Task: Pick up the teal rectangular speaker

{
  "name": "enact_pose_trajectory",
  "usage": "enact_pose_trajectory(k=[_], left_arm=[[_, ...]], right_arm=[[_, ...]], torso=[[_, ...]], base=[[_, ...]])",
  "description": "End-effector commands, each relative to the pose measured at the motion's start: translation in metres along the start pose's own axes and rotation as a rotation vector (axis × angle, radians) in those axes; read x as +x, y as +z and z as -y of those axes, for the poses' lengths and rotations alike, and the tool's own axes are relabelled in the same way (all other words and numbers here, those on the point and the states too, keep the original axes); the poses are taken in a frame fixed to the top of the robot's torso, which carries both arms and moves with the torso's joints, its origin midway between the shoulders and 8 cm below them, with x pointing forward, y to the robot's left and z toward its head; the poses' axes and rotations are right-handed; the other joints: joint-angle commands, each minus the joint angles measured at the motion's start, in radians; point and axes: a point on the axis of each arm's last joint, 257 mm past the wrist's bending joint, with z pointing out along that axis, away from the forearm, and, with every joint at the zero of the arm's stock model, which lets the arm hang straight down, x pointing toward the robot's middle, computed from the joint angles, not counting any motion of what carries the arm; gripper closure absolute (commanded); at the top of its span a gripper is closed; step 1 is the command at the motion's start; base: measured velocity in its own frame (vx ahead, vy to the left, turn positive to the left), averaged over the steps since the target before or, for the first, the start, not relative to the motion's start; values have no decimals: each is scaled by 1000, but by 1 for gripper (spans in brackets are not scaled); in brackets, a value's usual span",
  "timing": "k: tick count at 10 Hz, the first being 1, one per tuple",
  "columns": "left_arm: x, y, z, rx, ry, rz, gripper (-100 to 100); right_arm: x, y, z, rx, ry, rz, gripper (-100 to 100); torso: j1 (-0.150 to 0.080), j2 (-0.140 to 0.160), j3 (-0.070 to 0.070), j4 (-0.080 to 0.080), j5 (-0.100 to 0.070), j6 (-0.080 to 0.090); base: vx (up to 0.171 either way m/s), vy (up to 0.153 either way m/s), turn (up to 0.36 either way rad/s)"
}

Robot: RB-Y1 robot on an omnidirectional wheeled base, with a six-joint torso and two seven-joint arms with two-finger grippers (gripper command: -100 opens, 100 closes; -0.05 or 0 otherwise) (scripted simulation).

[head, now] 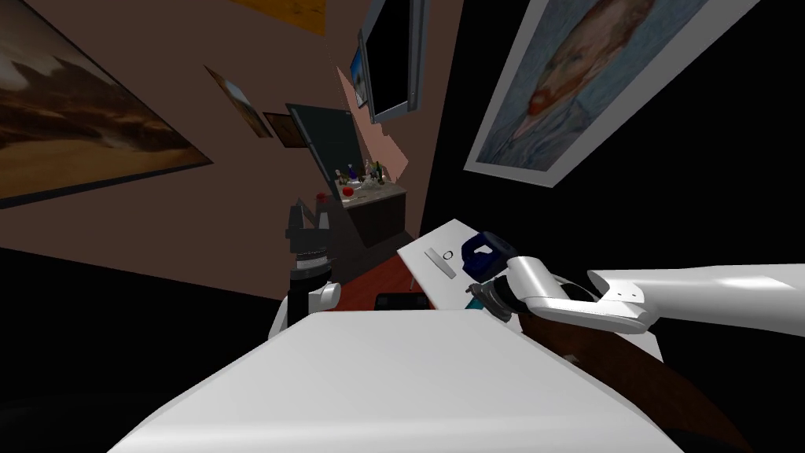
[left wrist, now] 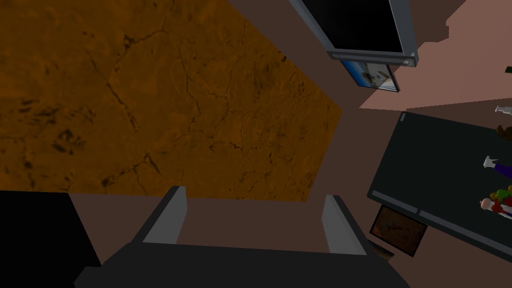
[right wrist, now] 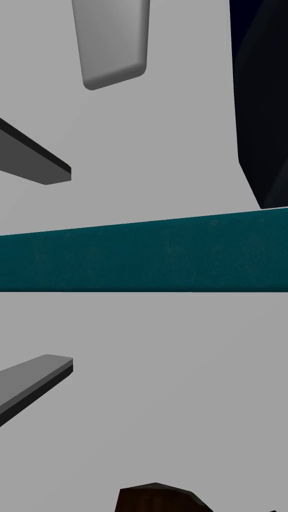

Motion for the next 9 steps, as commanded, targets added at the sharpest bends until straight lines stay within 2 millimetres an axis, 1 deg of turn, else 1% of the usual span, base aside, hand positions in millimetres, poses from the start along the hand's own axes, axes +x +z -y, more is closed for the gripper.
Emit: enact_pose_trajectory(k=[1, 2, 6, 7, 8, 9], left_arm=[[0, 0, 0, 0, 0, 0, 0], [0, 0, 0, 0, 0, 0, 0], [0, 0, 0, 0, 0, 0, 0], [0, 0, 0, 0, 0, 0, 0], [0, 0, 0, 0, 0, 0, 0], [0, 0, 0, 0, 0, 0, 0]], right_arm=[[0, 0, 0, 0, 0, 0, -100], [0, 0, 0, 2, 3, -1, 100], [0, 0, 0, 0, 2, -1, 100], [0, 0, 0, 0, 2, -1, 0], [15, 3, -2, -14, 15, -11, 100], [20, 4, -4, -24, 24, -12, 100]], torso=[[0, 0, 0, 0, 0, 0], [1, 2, 1, 1, 0, 0], [1, 3, 2, 1, 0, 0], [1, 3, 2, 1, 0, 0], [1, 3, 2, 1, 0, 0], [3, 4, 2, 1, -2, -3]], base=[[13, -6, 9], [0, 0, 0], [0, 0, 0], [0, 0, 0], [-89, 46, 182], [-112, 38, 119]])
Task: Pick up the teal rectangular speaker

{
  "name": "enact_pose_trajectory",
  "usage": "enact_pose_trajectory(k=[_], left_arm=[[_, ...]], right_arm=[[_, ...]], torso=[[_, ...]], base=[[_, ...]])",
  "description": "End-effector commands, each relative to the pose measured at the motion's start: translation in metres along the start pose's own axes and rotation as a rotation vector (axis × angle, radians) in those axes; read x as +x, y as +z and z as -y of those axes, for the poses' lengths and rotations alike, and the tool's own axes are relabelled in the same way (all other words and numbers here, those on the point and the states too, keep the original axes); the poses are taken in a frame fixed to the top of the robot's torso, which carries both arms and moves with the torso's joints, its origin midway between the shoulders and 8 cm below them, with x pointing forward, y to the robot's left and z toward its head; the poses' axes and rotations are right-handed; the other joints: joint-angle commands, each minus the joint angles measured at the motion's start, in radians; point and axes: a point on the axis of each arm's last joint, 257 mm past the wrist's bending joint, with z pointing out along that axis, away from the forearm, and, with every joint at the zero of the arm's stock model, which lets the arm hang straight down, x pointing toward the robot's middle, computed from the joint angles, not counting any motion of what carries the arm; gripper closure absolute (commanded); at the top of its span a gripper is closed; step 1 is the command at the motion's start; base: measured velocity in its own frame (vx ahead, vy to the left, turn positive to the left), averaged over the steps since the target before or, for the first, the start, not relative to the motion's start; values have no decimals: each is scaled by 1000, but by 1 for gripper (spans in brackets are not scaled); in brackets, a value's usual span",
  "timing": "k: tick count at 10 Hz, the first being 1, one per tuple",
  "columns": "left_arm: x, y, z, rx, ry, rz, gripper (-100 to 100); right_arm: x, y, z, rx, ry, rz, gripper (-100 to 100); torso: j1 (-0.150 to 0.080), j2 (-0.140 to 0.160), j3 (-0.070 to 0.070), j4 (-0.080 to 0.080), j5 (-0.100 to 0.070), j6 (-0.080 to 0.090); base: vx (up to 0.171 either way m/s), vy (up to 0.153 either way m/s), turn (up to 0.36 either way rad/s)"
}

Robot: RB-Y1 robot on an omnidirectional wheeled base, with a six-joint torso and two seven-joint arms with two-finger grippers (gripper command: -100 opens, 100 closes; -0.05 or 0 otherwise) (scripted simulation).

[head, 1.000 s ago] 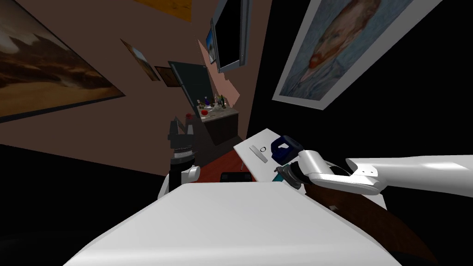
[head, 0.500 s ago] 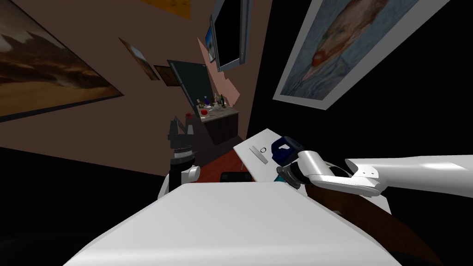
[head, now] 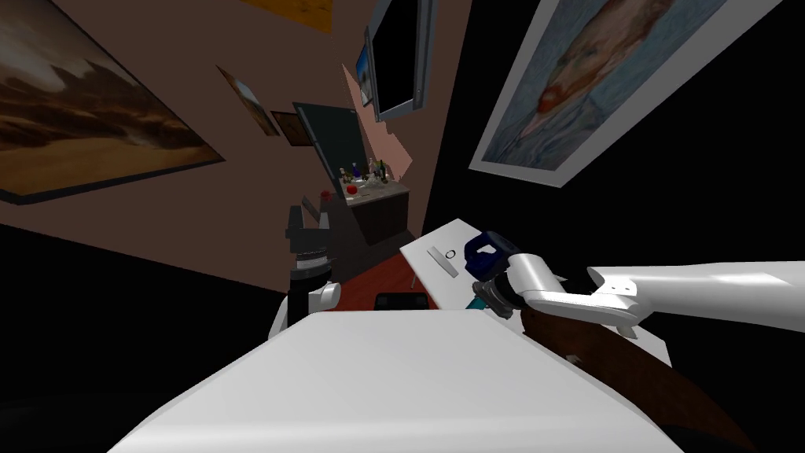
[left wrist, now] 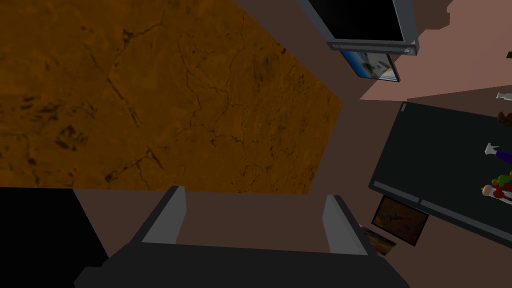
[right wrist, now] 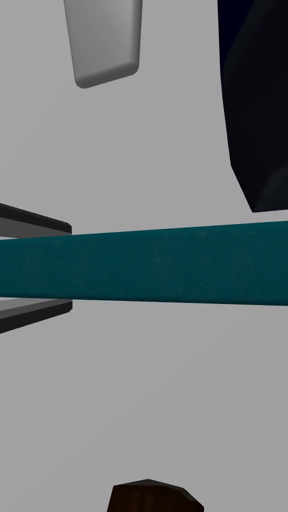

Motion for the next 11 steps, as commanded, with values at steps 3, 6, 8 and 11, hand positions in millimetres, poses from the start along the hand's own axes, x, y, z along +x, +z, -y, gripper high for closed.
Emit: enact_pose_trajectory(k=[3, 6, 8, 11], left_arm=[[0, 0, 0, 0, 0, 0, 0], [0, 0, 0, 0, 0, 0, 0], [0, 0, 0, 0, 0, 0, 0], [0, 0, 0, 0, 0, 0, 0]], right_arm=[[23, 5, -8, -36, 26, -3, 100], [42, 6, -12, -56, 52, -2, 100], [62, 6, -14, -62, 89, -14, 100], [80, 6, -16, -69, 107, -11, 100]], torso=[[-1, 1, -1, -2, -3, 2], [-3, 0, -1, -3, -3, 2], [-2, 0, -2, -3, -4, 0], [-2, -1, -2, -3, -4, 0]], base=[[-88, 43, 94], [-67, 24, 89], [-81, 43, 155], [-67, 38, 89]])
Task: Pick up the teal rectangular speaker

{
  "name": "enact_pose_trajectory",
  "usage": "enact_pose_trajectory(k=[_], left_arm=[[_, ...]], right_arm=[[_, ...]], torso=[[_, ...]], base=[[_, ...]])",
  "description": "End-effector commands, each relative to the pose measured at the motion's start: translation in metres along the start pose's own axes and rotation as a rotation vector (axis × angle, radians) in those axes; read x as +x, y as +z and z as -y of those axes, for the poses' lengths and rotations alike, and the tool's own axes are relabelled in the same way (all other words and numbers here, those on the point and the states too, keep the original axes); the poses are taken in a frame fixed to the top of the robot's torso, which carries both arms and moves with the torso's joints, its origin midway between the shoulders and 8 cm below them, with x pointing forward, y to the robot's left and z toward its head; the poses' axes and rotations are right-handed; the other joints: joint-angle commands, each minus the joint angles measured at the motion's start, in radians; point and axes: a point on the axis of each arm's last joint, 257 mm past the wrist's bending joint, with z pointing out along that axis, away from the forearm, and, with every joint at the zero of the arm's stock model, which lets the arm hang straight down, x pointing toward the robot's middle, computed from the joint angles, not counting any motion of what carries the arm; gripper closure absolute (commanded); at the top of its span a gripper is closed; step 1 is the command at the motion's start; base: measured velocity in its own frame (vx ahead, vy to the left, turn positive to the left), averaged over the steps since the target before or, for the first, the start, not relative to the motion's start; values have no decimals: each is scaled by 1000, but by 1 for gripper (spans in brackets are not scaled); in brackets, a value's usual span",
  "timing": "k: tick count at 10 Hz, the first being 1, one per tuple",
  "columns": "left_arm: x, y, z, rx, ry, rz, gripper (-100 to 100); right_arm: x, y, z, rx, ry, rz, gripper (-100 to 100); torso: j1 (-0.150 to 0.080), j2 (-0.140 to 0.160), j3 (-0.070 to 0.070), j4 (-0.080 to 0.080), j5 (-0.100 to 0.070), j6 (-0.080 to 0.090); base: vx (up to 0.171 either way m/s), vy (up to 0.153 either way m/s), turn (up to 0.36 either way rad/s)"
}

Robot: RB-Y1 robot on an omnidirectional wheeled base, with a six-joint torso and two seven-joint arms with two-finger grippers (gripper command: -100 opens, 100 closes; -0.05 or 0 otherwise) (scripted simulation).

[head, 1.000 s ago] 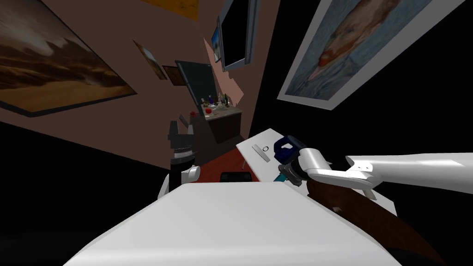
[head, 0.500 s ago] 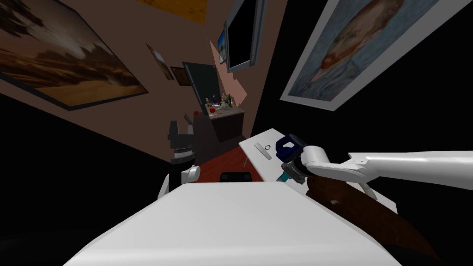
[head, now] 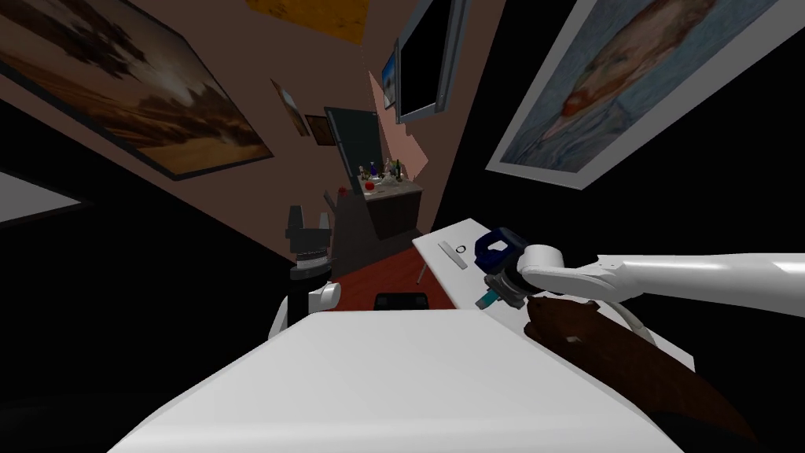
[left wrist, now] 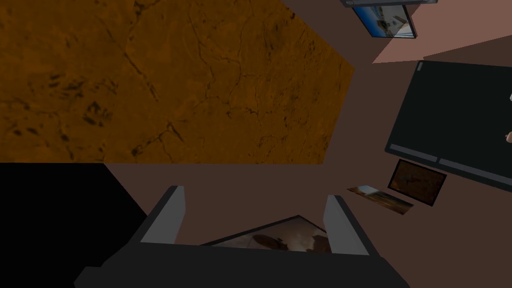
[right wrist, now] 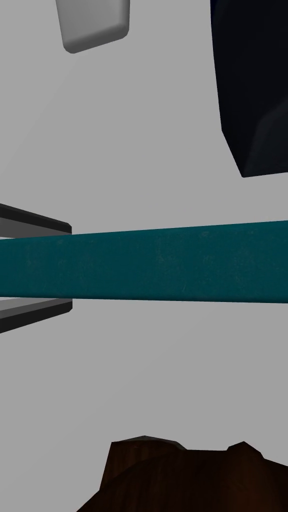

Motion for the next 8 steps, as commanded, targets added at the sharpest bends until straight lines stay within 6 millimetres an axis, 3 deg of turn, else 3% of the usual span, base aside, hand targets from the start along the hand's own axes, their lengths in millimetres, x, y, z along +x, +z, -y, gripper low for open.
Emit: enact_pose_trajectory(k=[1, 2, 4, 5, 7, 8], left_arm=[[0, 0, 0, 0, 0, 0, 0], [0, 0, 0, 0, 0, 0, 0], [0, 0, 0, 0, 0, 0, 0], [0, 0, 0, 0, 0, 0, 0], [0, 0, 0, 0, 0, 0, 0], [0, 0, 0, 0, 0, 0, 0]], right_arm=[[2, -1, -1, -6, 4, 17, 100], [19, -3, 2, 4, 30, 0, 100], [19, -3, 0, -4, 34, 23, 100], [36, -5, 2, 10, 55, 7, 100], [38, -5, 1, 6, 65, 26, 100], [55, -9, 4, 23, 92, 10, 100]], torso=[[0, 0, 0, 0, 0, 0], [-1, -1, 0, 0, 0, 1], [-1, 1, 1, 1, 0, 0], [-1, -1, 0, 1, 0, 1], [1, 1, 1, 2, 1, 1], [0, 0, 1, 1, 0, 1]], base=[[-37, 20, -16], [-81, 30, 160], [-56, 32, 58], [-78, 54, 173], [-53, 40, 53], [-73, 57, 173]])
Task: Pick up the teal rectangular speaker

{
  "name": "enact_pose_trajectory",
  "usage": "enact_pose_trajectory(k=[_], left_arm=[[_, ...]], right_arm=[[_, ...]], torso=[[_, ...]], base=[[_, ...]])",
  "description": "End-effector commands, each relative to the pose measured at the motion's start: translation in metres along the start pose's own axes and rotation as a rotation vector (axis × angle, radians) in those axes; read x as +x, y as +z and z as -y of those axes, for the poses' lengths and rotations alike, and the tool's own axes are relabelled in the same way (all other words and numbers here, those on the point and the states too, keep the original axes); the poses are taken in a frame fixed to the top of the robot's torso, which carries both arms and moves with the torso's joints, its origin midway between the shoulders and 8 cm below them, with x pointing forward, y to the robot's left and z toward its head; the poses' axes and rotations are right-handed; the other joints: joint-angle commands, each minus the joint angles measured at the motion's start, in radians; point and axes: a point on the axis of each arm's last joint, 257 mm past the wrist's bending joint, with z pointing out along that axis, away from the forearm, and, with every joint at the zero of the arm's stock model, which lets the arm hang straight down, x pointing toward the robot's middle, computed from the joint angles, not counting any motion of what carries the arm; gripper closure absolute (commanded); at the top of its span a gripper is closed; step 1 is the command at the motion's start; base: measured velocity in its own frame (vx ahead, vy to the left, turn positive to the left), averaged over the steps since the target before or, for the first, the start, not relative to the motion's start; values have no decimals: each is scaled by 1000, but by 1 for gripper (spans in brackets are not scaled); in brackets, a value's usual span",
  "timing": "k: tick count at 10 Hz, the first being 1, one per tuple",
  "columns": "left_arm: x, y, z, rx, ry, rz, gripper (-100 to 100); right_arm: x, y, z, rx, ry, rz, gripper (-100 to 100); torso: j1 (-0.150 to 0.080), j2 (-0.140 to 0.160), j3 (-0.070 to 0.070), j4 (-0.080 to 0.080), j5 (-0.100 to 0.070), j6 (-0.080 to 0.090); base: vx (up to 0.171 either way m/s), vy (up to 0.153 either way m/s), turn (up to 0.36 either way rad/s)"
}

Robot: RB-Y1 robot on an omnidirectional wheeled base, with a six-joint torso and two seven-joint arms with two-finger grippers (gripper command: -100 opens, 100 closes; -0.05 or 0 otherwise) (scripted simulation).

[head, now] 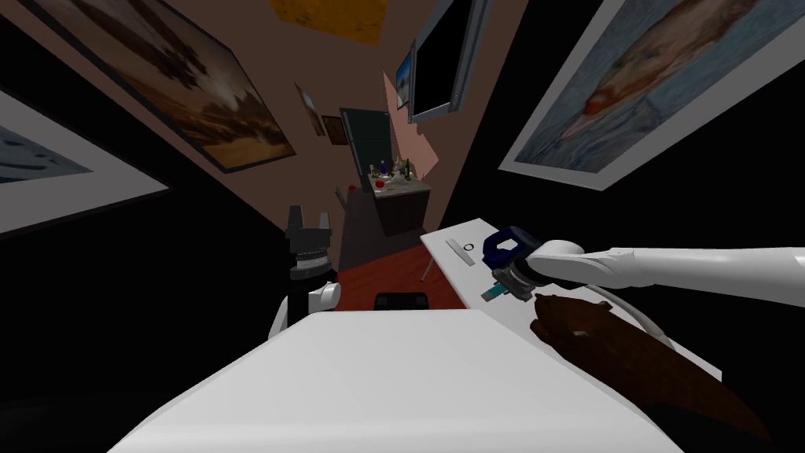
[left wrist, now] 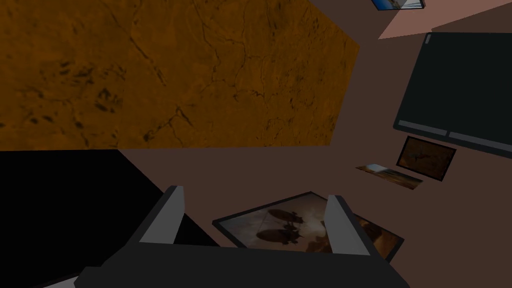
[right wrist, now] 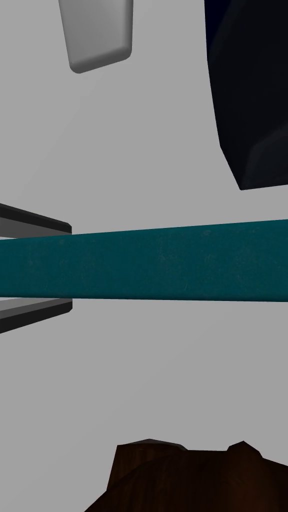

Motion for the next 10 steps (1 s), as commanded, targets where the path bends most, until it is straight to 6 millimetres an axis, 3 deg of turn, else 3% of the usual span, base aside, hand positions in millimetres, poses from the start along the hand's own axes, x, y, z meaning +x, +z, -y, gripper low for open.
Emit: enact_pose_trajectory(k=[1, 2, 3, 5, 6, 7, 9, 10], left_arm=[[0, 0, 0, 0, 0, 0, 0], [0, 0, 0, 0, 0, 0, 0], [0, 0, 0, 0, 0, 0, 0], [0, 0, 0, 0, 0, 0, 0], [0, 0, 0, 0, 0, 0, 0], [0, 0, 0, 0, 0, 0, 0], [0, 0, 0, 0, 0, 0, 0], [0, 0, 0, 0, 0, 0, 0]], right_arm=[[11, -4, 4, 12, 15, 0, 100], [6, -4, 4, 12, 12, 18, 100], [25, -9, 8, 33, 38, 1, 100], [25, -10, 9, 36, 43, 22, 100], [43, -15, 14, 61, 72, 3, 100], [47, -16, 14, 65, 83, 7, 100], [45, -16, 15, 66, 77, 15, 100], [45, -16, 15, 68, 74, 16, 0]], torso=[[0, 0, 0, 0, 0, 0], [1, 1, 1, 1, 0, 1], [-1, 0, 0, 0, 0, 2], [0, 2, 1, 1, 0, 1], [0, 1, 1, 1, 0, 1], [0, 2, 2, 2, 1, -1], [0, 1, 2, 2, 1, 2], [-1, 0, 1, 1, 1, 1]], base=[[-79, 58, 109], [-36, 20, -9], [-69, 32, 159], [-61, 38, 59], [-73, 44, 166], [-79, 49, 119], [-19, 26, -10], [0, 0, 0]])
